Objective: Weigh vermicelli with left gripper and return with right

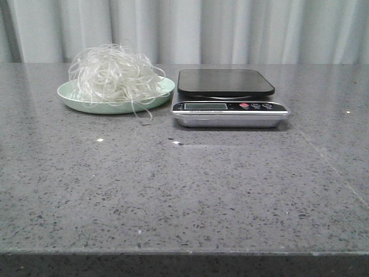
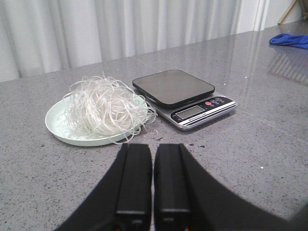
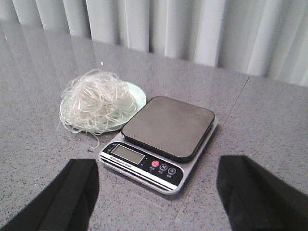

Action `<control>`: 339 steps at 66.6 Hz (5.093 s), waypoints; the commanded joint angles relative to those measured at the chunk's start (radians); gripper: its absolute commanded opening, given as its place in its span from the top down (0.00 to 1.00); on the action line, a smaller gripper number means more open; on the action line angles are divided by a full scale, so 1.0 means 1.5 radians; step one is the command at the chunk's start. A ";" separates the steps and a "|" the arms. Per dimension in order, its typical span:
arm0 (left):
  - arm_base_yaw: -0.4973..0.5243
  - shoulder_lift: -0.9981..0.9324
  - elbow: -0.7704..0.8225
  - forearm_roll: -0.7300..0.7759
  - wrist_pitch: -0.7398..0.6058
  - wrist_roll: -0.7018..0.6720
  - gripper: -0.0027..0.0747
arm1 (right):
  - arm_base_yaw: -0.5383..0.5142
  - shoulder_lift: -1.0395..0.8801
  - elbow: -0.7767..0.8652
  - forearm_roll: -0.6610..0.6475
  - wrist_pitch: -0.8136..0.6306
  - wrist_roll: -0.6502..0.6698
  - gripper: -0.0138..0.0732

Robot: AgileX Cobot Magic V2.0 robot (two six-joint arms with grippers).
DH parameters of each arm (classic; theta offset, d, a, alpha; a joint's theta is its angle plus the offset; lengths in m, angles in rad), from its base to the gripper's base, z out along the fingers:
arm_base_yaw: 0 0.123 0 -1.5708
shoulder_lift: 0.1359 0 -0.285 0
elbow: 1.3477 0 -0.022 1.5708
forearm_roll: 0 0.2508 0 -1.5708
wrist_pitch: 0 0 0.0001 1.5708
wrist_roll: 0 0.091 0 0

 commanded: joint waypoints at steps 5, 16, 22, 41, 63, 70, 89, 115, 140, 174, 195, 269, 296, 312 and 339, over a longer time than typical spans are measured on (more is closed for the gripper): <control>0.001 0.007 -0.019 -0.008 -0.053 0.000 0.78 | -0.003 -0.127 0.086 -0.005 -0.087 -0.008 0.15; 0.001 0.007 -0.019 -0.008 -0.054 0.000 0.78 | -0.003 -0.177 0.123 -0.006 -0.091 -0.008 0.23; 0.001 0.007 -0.019 -0.008 -0.055 0.000 0.78 | -0.003 -0.180 0.123 -0.006 -0.095 -0.008 0.47; 0.001 0.007 -0.019 -0.008 -0.055 0.000 0.78 | -0.003 -0.180 0.123 -0.006 -0.073 -0.008 0.64; 0.001 0.007 -0.019 -0.008 -0.055 0.000 0.78 | -0.003 -0.180 0.123 -0.006 -0.073 -0.008 0.64; 0.001 0.007 -0.007 -0.008 -0.062 0.000 0.78 | -0.003 -0.180 0.123 -0.006 -0.073 -0.008 0.64; 0.109 -0.013 0.093 0.064 -0.112 0.000 0.78 | -0.003 -0.180 0.123 -0.006 -0.073 -0.008 0.64; 0.370 -0.175 0.230 0.057 -0.200 -0.024 0.78 | -0.003 -0.180 0.123 -0.006 -0.073 -0.008 0.64; 0.378 -0.177 0.253 0.058 -0.247 -0.076 0.78 | -0.003 -0.180 0.123 -0.006 -0.072 -0.008 0.64; 0.352 -0.177 0.253 0.094 -0.244 -0.111 0.78 | -0.003 -0.180 0.123 -0.006 -0.072 -0.008 0.64; 0.352 -0.177 0.253 0.094 -0.244 -0.111 0.78 | -0.003 -0.180 0.123 -0.006 -0.072 -0.008 0.64; 0.352 -0.176 0.253 0.094 -0.244 -0.111 0.78 | -0.263 -0.317 0.396 -0.011 -0.311 0.013 0.64; 0.352 -0.176 0.253 0.094 -0.244 -0.111 0.78 | -0.263 -0.317 0.396 -0.011 -0.309 0.013 0.64; 0.352 -0.176 0.253 0.094 -0.244 -0.111 0.78 | -0.263 -0.317 0.396 -0.011 -0.309 0.013 0.64; 0.352 -0.176 0.253 0.094 -0.244 -0.111 0.78 | -0.263 -0.317 0.396 -0.011 -0.309 0.013 0.64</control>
